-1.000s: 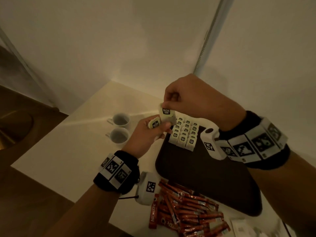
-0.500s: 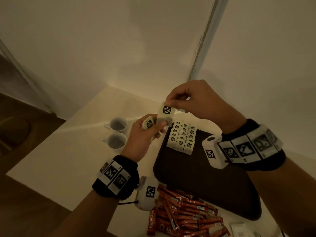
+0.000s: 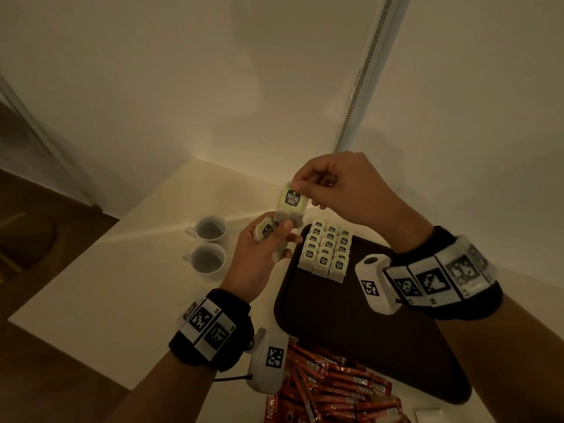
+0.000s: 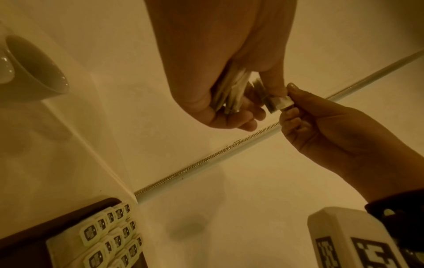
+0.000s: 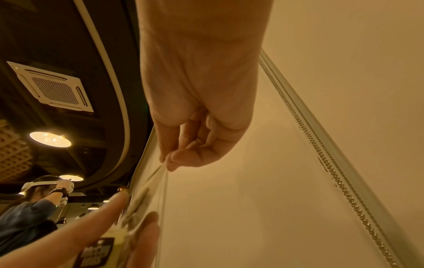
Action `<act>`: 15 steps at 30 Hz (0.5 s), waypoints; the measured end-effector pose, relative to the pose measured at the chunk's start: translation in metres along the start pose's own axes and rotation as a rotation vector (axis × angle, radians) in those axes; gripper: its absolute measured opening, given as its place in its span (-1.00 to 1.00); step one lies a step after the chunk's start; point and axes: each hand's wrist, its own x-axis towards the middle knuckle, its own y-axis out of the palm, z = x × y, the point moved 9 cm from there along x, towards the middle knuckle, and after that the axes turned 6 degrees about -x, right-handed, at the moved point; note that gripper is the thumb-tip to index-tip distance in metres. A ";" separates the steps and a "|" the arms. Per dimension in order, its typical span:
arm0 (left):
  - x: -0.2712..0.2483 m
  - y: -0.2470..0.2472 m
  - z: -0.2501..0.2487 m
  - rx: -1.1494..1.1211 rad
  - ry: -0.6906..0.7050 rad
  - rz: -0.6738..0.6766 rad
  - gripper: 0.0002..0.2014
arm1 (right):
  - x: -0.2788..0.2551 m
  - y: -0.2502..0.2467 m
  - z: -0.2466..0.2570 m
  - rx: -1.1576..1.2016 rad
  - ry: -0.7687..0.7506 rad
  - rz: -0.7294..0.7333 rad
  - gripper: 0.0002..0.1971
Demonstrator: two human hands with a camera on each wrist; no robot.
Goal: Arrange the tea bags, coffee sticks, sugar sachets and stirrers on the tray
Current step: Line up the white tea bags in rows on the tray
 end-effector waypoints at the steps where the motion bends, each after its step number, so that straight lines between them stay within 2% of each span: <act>1: 0.000 0.000 0.002 -0.005 -0.009 -0.001 -0.94 | 0.001 0.000 0.000 -0.004 -0.001 0.000 -0.93; 9: 0.002 -0.002 0.011 -0.062 -0.061 -0.023 -0.83 | 0.004 0.003 -0.009 0.001 0.008 0.013 -0.94; 12: 0.004 -0.014 0.016 -0.073 -0.100 -0.094 -0.74 | 0.003 -0.001 -0.022 0.026 0.027 -0.006 -0.95; 15: 0.006 -0.031 0.020 -0.096 -0.173 -0.184 -0.75 | 0.001 0.008 -0.058 -0.040 0.075 0.026 -0.94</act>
